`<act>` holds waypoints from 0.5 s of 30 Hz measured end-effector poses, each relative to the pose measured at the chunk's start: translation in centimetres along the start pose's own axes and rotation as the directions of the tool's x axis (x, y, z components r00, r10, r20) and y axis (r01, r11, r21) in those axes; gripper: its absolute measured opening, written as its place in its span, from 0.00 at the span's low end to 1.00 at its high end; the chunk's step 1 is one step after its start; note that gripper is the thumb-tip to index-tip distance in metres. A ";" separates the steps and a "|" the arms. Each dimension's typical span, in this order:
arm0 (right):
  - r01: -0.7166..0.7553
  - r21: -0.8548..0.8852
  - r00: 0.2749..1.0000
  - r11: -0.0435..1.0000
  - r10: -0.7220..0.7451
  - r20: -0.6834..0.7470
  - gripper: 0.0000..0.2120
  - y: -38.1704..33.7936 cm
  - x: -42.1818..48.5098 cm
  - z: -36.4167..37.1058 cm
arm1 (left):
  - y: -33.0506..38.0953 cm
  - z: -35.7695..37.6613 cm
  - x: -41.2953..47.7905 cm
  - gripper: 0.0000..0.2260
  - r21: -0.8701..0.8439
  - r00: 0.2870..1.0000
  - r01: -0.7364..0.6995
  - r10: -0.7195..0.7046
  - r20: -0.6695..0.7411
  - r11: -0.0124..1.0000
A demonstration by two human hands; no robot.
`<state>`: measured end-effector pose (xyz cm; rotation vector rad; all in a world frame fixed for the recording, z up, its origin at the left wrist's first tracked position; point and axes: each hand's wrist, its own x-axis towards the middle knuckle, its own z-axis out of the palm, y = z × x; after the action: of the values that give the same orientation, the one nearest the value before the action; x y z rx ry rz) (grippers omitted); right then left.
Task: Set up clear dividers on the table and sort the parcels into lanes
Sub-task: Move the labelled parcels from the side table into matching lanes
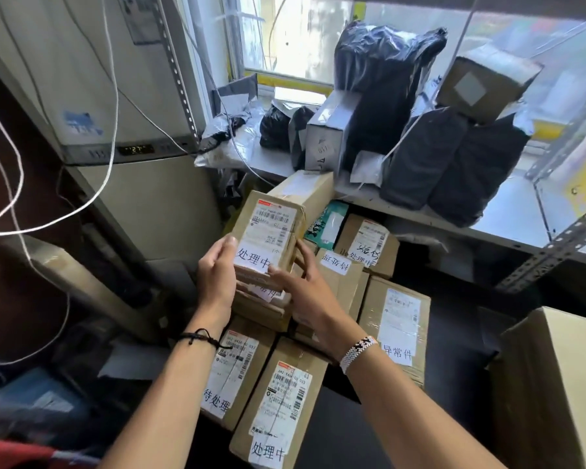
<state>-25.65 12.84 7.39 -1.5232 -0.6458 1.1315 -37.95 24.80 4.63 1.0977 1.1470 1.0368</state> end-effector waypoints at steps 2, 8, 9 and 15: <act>0.060 -0.014 0.998 0.998 -0.060 -0.018 0.37 -0.8 -0.4 -1.0 | 1.1 0.8 -0.7 0.09 -0.046 0.998 -0.070 0.070 -0.001 0.996; 0.161 -0.018 0.979 0.987 -0.163 -0.123 0.28 -3.3 -3.9 -6.1 | 4.6 4.6 -4.7 0.11 -0.105 0.981 -0.156 0.166 0.097 0.982; 0.174 -0.014 0.975 0.985 -0.174 -0.141 0.27 -3.7 -4.7 -7.2 | 4.9 5.3 -5.6 0.12 -0.128 0.978 -0.147 0.163 0.129 0.981; 0.256 -0.027 0.941 0.966 -0.255 -0.223 0.27 -5.3 -11.2 -15.5 | 5.7 11.8 -12.3 0.14 -0.197 0.947 -0.129 0.179 0.266 0.972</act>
<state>-15.32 -2.04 15.44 -1.4893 -0.6638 0.7500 -28.09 12.40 13.03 1.1632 0.7353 1.0426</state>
